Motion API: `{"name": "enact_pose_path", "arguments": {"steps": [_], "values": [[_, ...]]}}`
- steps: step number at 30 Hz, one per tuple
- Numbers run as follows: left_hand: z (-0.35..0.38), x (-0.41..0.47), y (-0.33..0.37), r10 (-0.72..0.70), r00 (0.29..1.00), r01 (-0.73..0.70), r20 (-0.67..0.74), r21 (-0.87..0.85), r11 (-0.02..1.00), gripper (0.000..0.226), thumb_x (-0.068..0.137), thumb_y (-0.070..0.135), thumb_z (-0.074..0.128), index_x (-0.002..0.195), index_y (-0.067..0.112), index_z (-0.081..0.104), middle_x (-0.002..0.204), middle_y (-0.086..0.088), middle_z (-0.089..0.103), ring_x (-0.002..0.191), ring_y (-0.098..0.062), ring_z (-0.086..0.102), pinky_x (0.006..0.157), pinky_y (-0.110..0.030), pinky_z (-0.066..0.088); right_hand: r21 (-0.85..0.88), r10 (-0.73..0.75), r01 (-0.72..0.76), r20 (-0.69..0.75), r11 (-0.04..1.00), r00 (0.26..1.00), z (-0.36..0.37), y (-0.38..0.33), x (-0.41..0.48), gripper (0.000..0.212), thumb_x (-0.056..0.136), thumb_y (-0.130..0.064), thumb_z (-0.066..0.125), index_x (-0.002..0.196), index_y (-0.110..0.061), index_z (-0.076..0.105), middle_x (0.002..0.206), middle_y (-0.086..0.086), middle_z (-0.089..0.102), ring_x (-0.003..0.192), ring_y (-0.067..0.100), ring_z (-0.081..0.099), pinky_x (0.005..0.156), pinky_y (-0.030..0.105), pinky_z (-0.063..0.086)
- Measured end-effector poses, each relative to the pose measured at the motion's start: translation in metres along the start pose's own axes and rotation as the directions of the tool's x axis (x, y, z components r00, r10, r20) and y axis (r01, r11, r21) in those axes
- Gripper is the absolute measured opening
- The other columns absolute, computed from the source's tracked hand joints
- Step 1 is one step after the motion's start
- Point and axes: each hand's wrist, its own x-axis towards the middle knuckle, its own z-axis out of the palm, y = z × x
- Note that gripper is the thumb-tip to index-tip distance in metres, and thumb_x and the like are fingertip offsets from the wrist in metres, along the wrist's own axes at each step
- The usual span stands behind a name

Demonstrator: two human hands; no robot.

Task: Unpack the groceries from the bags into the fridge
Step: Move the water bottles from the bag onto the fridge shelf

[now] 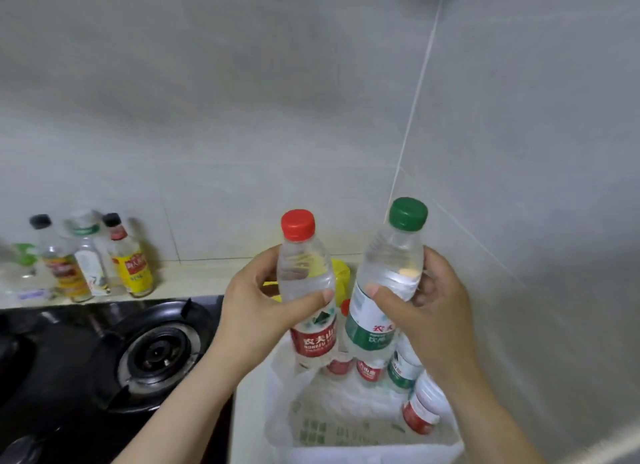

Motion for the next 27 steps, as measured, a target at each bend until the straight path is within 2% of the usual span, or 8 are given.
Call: {"name": "enact_pose_path", "arguments": {"steps": [3, 5, 9, 12, 15, 18, 20, 27], "values": [[-0.012, 0.004, 0.025, 0.044, 0.996, -0.046, -0.073, -0.029, 0.999, 0.047, 0.053, 0.044, 0.079, 0.098, 0.037, 0.068, 0.095, 0.011, 0.073, 0.089, -0.009, 0.069, 0.080, -0.040, 0.058, 0.086, -0.083, 0.080, 0.026, 0.993, 0.996, 0.008, -0.025, 0.014, 0.047, 0.059, -0.032, 0.080, 0.104, -0.030, 0.066, 0.105, 0.006, 0.069, 0.092, 0.017, 0.070, 0.080, 0.042, 0.058], [-0.021, 0.005, 0.041, 0.080, 0.990, -0.082, -0.120, -0.010, 0.997, 0.044, 0.053, 0.045, 0.079, 0.096, 0.039, 0.067, 0.092, 0.011, 0.073, 0.087, -0.007, 0.069, 0.074, -0.031, 0.059, 0.144, -0.123, 0.116, 0.042, 0.983, 0.992, 0.015, -0.039, 0.024, 0.051, 0.059, -0.035, 0.079, 0.107, -0.026, 0.066, 0.108, 0.007, 0.069, 0.094, 0.017, 0.070, 0.080, 0.039, 0.058], [-0.041, 0.004, 0.072, 0.138, 0.963, -0.133, -0.231, 0.035, 0.990, 0.039, 0.062, 0.036, 0.080, 0.098, 0.035, 0.066, 0.091, 0.014, 0.073, 0.083, -0.003, 0.069, 0.068, -0.016, 0.056, 0.240, -0.204, 0.174, 0.103, 0.955, 0.974, 0.031, -0.066, 0.043, 0.058, 0.057, -0.042, 0.077, 0.111, -0.025, 0.064, 0.108, 0.005, 0.069, 0.093, 0.017, 0.070, 0.075, 0.033, 0.058], [-0.055, -0.001, 0.093, 0.184, 0.923, -0.155, -0.339, 0.110, 0.982, 0.045, 0.062, 0.039, 0.084, 0.102, 0.035, 0.065, 0.091, 0.014, 0.073, 0.082, -0.003, 0.069, 0.069, -0.017, 0.056, 0.346, -0.255, 0.188, 0.162, 0.919, 0.953, 0.048, -0.086, 0.057, 0.061, 0.056, -0.043, 0.076, 0.112, -0.023, 0.063, 0.106, 0.005, 0.070, 0.090, 0.018, 0.071, 0.069, 0.028, 0.057], [-0.069, -0.011, 0.113, 0.232, 0.884, -0.164, -0.406, 0.195, 0.967, 0.049, 0.059, 0.047, 0.077, 0.105, 0.037, 0.064, 0.093, 0.013, 0.073, 0.083, -0.002, 0.069, 0.067, -0.018, 0.057, 0.444, -0.313, 0.189, 0.225, 0.876, 0.923, 0.067, -0.106, 0.064, 0.060, 0.055, -0.044, 0.077, 0.110, -0.024, 0.064, 0.106, 0.008, 0.070, 0.088, 0.017, 0.071, 0.067, 0.026, 0.056], [-0.081, -0.027, 0.128, 0.272, 0.834, -0.168, -0.480, 0.248, 0.954, 0.045, 0.066, 0.036, 0.084, 0.106, 0.033, 0.064, 0.093, 0.015, 0.073, 0.082, -0.001, 0.070, 0.061, -0.013, 0.053, 0.525, -0.367, 0.166, 0.305, 0.835, 0.879, 0.088, -0.121, 0.065, 0.055, 0.056, -0.043, 0.078, 0.108, -0.029, 0.065, 0.108, 0.011, 0.068, 0.094, 0.022, 0.070, 0.078, 0.041, 0.058], [-0.089, -0.042, 0.136, 0.288, 0.794, -0.148, -0.536, 0.289, 0.946, 0.044, 0.066, 0.035, 0.082, 0.106, 0.033, 0.064, 0.092, 0.015, 0.073, 0.082, -0.002, 0.070, 0.061, -0.014, 0.054, 0.560, -0.409, 0.158, 0.357, 0.813, 0.840, 0.102, -0.130, 0.059, 0.051, 0.057, -0.043, 0.078, 0.105, -0.032, 0.065, 0.108, 0.011, 0.068, 0.096, 0.023, 0.069, 0.081, 0.045, 0.057], [-0.128, -0.110, 0.161, 0.332, 0.650, -0.039, -0.684, 0.406, 0.913, 0.050, 0.062, 0.048, 0.083, 0.106, 0.036, 0.063, 0.093, 0.016, 0.073, 0.081, -0.003, 0.070, 0.060, -0.013, 0.054, 0.667, -0.553, 0.123, 0.485, 0.735, 0.678, 0.146, -0.171, 0.012, 0.038, 0.059, -0.045, 0.075, 0.095, -0.036, 0.068, 0.103, 0.007, 0.068, 0.091, 0.019, 0.069, 0.073, 0.034, 0.058]]}}
